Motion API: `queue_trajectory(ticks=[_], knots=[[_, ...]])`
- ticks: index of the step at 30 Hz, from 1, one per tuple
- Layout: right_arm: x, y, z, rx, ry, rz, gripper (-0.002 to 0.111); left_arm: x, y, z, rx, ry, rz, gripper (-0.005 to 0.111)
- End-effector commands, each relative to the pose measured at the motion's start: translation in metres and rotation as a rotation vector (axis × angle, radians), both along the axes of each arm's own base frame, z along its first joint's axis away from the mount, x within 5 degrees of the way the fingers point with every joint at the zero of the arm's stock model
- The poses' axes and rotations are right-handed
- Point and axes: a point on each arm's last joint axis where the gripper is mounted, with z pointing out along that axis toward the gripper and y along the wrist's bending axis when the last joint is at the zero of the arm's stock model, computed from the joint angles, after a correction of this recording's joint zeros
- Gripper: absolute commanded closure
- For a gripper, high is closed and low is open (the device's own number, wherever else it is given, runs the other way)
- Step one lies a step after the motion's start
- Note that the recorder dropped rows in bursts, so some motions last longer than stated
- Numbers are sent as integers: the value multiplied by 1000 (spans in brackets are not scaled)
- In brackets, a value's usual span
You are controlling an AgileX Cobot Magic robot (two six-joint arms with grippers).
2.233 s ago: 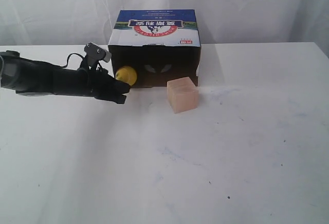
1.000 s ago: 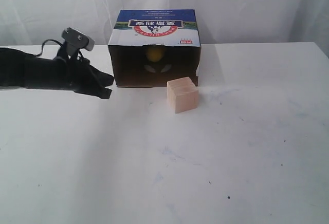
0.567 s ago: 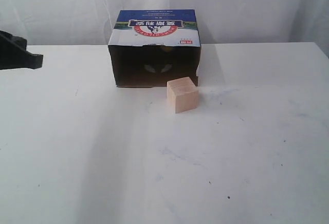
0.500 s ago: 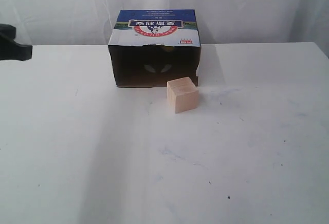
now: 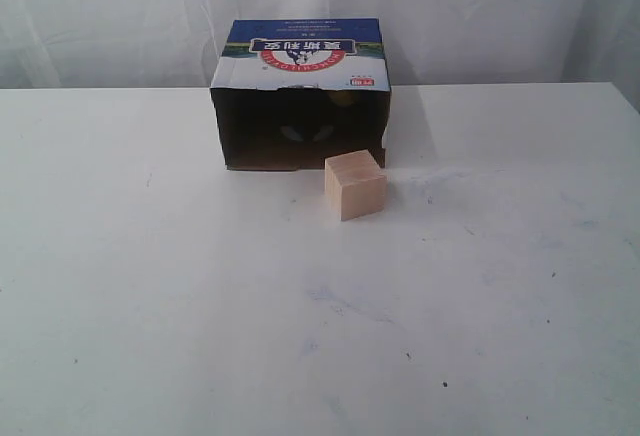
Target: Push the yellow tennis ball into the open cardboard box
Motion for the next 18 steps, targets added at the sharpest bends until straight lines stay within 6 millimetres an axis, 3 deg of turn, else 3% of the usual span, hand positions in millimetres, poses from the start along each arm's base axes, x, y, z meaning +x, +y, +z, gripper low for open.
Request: queue_trajectory(ticks=[1, 8, 18], knots=[[0, 0, 0, 3, -11, 0, 108, -14, -15, 16, -33, -24, -202, 107], [0, 0, 0, 3, -11, 0, 108, -1, -28, 6, -261, 132, -418, 107], [0, 0, 0, 3, -11, 0, 108, 15, -36, -11, -68, 201, -430, 107]])
